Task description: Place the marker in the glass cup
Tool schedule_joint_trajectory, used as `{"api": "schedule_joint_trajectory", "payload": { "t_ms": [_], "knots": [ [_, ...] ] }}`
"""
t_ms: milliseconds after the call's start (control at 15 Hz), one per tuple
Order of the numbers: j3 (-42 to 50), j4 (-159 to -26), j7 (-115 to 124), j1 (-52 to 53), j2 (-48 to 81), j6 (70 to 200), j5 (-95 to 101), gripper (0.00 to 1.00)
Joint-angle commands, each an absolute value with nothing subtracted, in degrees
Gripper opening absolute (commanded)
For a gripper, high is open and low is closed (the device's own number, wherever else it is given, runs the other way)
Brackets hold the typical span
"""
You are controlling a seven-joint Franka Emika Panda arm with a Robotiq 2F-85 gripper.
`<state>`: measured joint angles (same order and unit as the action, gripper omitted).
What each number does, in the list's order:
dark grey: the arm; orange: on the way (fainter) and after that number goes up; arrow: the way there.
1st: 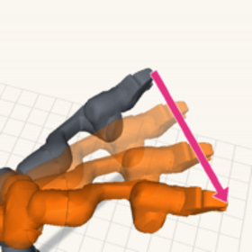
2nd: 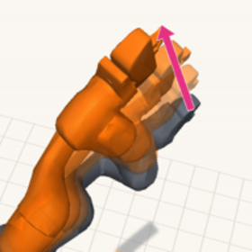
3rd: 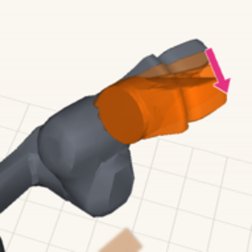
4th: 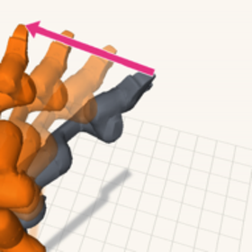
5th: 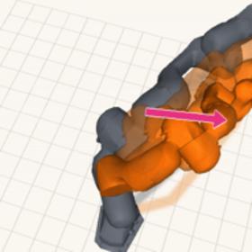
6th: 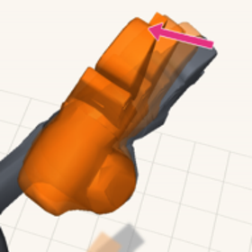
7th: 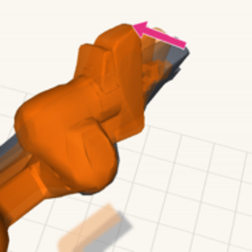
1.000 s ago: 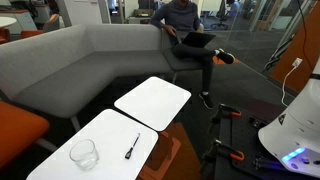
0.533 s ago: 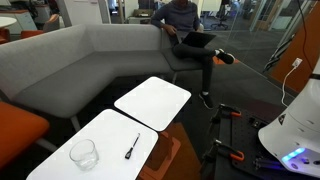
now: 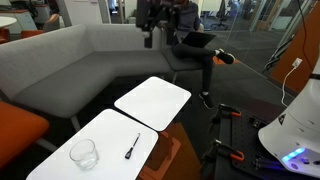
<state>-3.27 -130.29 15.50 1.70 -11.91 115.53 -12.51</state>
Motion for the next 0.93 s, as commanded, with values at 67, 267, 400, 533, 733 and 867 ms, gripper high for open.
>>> {"api": "schedule_joint_trajectory", "payload": {
  "t_ms": [67, 267, 400, 533, 733, 867],
  "knots": [
    [-6.2, -127.0, 31.2, 3.0, 1.4, 129.8, -13.5, 1.0],
    [-5.5, -125.5, 39.5, 4.9, 10.3, 138.4, -14.6, 1.0],
    [-4.9, -123.7, 43.9, 6.1, 15.8, 143.2, -16.4, 1.0],
    [-4.1, -121.6, 47.9, 7.3, 20.9, 147.3, -18.5, 1.0],
    [-2.9, -119.5, 53.2, 8.6, 26.8, 151.4, -22.1, 1.0],
    [-2.8, -120.0, 55.3, 8.3, 28.7, 153.4, -25.9, 1.0]
  ]
}}
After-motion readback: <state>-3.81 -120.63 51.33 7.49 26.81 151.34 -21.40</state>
